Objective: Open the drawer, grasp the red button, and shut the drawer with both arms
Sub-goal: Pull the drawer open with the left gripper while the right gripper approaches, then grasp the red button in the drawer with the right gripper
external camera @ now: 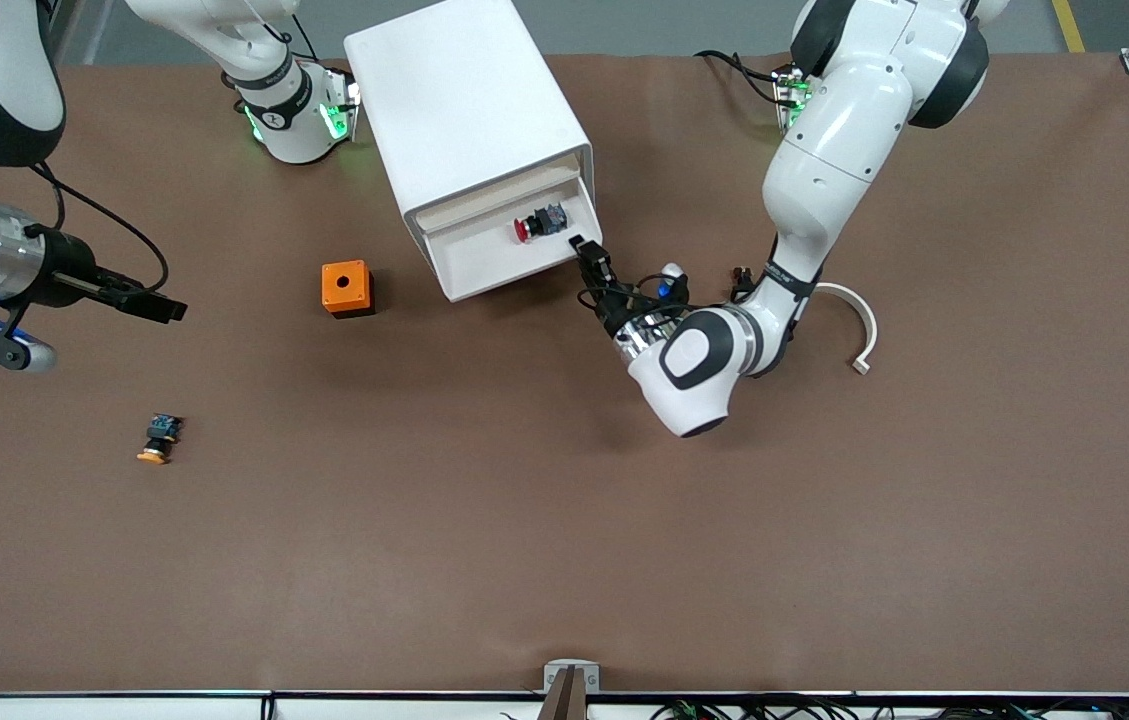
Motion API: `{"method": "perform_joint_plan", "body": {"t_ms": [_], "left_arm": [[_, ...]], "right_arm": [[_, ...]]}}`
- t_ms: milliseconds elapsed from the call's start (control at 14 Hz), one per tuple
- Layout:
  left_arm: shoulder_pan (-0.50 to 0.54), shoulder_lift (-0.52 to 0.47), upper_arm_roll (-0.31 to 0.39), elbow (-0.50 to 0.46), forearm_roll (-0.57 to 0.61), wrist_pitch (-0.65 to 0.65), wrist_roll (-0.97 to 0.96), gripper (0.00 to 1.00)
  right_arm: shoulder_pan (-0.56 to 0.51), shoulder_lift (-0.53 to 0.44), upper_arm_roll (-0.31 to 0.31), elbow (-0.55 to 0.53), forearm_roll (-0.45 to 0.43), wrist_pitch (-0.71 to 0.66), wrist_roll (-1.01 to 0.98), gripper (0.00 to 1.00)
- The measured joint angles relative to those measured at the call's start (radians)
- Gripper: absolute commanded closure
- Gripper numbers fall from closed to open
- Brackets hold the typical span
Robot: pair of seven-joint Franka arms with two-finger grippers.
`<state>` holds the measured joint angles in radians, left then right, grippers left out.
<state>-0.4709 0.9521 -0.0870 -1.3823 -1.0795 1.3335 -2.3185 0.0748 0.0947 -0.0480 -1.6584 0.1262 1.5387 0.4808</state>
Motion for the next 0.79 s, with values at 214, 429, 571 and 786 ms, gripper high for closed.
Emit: {"method": "perform_joint_plan", "body": {"t_ms": [214, 429, 571, 786], "left_arm": [[0.033, 0.0, 0.0, 0.007, -0.004, 0.015, 0.0, 0.84], [0.057, 0.0, 0.001, 0.011, -0.01, 0.031, 0.0, 0.82], [0.068, 0.0, 0.0, 0.013, -0.012, 0.037, 0.0, 0.82], [0.078, 0.0, 0.0, 0.015, -0.013, 0.04, 0.0, 0.77]], "right_arm": [[0.076, 0.0, 0.001, 0.0, 0.008, 0.0, 0.126, 0.0], [0.183, 0.0, 0.003, -0.001, 0.008, 0.021, 0.288, 0.0], [0.259, 0.0, 0.004, -0.002, 0.009, 0.06, 0.405, 0.0], [0.379, 0.004, 0.006, -0.011, 0.009, 0.101, 0.576, 0.0]]}}
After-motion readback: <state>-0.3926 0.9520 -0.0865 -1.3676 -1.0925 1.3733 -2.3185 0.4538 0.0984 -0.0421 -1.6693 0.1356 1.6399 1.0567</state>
